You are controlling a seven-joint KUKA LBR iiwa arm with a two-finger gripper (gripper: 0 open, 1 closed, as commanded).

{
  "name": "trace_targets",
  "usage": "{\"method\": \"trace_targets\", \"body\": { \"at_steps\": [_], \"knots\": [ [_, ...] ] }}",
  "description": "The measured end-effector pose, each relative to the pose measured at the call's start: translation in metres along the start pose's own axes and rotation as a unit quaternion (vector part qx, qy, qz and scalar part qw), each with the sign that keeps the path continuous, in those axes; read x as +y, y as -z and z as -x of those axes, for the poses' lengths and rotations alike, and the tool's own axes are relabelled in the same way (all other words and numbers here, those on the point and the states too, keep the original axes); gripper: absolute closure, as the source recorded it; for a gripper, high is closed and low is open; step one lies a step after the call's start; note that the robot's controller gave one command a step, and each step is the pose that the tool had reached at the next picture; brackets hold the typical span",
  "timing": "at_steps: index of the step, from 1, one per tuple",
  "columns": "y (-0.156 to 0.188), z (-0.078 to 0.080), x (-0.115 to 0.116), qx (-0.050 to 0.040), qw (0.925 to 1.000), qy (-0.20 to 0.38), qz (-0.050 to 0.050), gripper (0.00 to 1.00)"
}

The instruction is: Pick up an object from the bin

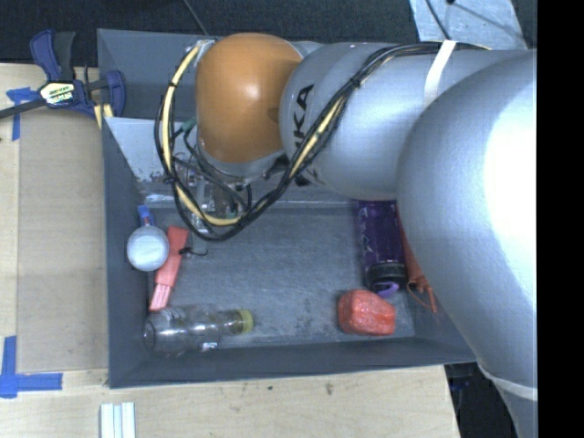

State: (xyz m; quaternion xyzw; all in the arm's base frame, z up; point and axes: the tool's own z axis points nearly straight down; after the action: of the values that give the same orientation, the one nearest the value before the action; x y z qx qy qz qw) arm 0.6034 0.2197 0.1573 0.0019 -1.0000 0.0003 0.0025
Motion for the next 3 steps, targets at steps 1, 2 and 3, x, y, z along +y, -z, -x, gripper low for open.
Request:
{"method": "trace_targets", "body": {
  "at_steps": [1,2,3],
  "knots": [
    [0.005,0.002,-0.001,-0.0037,1.0000,-0.002,0.001,0.00],
    [-0.039,-0.006,0.006,-0.0060,0.9876,0.157,0.000,0.00],
    [-0.072,-0.007,0.008,-0.0024,0.9708,0.240,0.000,0.00]
  ]
}}
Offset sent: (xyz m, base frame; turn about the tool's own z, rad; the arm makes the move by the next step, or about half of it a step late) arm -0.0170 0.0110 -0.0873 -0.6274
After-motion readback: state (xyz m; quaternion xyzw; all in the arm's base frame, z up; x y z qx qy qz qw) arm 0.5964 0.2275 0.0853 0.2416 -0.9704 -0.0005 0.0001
